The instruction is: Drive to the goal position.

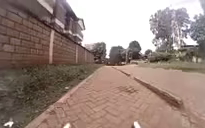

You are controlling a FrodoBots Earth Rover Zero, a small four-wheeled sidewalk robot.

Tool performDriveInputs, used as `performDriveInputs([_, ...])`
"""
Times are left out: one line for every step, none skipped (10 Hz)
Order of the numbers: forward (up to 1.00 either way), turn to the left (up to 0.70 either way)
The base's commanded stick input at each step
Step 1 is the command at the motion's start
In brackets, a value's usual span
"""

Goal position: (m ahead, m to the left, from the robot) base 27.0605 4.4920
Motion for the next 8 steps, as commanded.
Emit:
performDriveInputs([0.5, 0.0])
performDriveInputs([0.5, 0.0])
performDriveInputs([0.5, 0.0])
performDriveInputs([0.5, 0.0])
performDriveInputs([0.5, -0.08])
performDriveInputs([0.5, -0.36])
performDriveInputs([0.5, -0.5])
performDriveInputs([0.5, -0.5])
